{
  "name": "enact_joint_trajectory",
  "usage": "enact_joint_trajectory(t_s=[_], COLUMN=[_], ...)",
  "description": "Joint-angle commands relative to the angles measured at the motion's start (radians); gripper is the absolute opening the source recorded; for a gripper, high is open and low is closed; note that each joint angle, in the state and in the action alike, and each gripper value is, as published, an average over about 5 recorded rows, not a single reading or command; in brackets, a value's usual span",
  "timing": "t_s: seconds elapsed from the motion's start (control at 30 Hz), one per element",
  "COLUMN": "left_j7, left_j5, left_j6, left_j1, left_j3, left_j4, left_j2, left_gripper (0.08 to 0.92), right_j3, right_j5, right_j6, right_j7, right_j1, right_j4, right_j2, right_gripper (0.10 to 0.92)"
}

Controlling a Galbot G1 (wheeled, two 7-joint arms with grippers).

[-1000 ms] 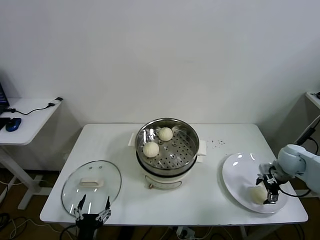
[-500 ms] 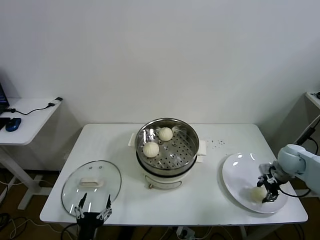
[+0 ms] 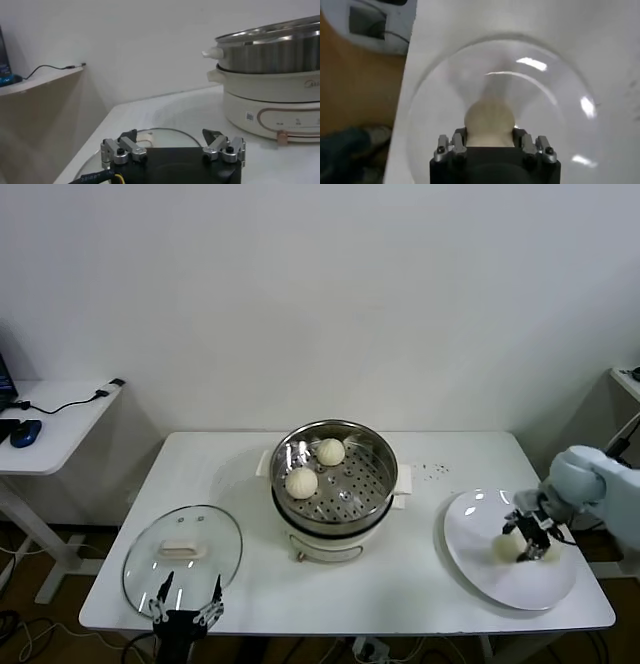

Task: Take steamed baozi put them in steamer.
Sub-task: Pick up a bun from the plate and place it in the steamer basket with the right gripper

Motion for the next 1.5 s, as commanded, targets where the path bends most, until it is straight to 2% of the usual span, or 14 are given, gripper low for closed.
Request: enact_joint_trajectory(t_s=[0.03, 0.2, 0.33, 0.63, 0.93, 1.5], left_j7=[0.001, 0.001, 0.001, 0.002, 0.002, 0.0], left_j5=[0.004, 0.005, 0.005, 0.006, 0.015, 0.014], left_j6=[0.003, 0.004, 0.003, -0.003, 0.002, -0.004], left_j1=[0.001, 0.002, 0.004, 0.011, 0.011, 0.002], left_j3=[0.005, 0.01, 0.008, 0.002, -0.002, -0.004], left_j4=[-0.006, -0.018, -0.022, -0.034, -0.032, -0.007], left_j2=[0.0, -0.002, -0.006, -0.014, -0.004, 0.0], left_gripper=[0.823, 0.823, 0.823, 0.823, 0.823, 0.823], right_j3=[-0.308, -0.36, -0.344, -0.254, -0.276, -0.32], right_j5=[-0.05, 0.017, 0.043, -0.051, -0.065, -0.086], right_j6=[0.496, 0.608, 0.633, 0.609, 0.575, 0.598], right_j7=[-0.09, -0.075, -0.064, -0.044, -0.025, -0.01], right_j1=[0.639, 0.772, 0.783, 0.56, 0.425, 0.348], right_j4=[-0.006, -0.063, -0.072, -0.063, -0.019, -0.063], right_j2=[0.272, 0.461, 0.576, 0.726, 0.779, 0.808], right_gripper=[0.594, 0.594, 0.599, 0.599, 0.594, 0.594])
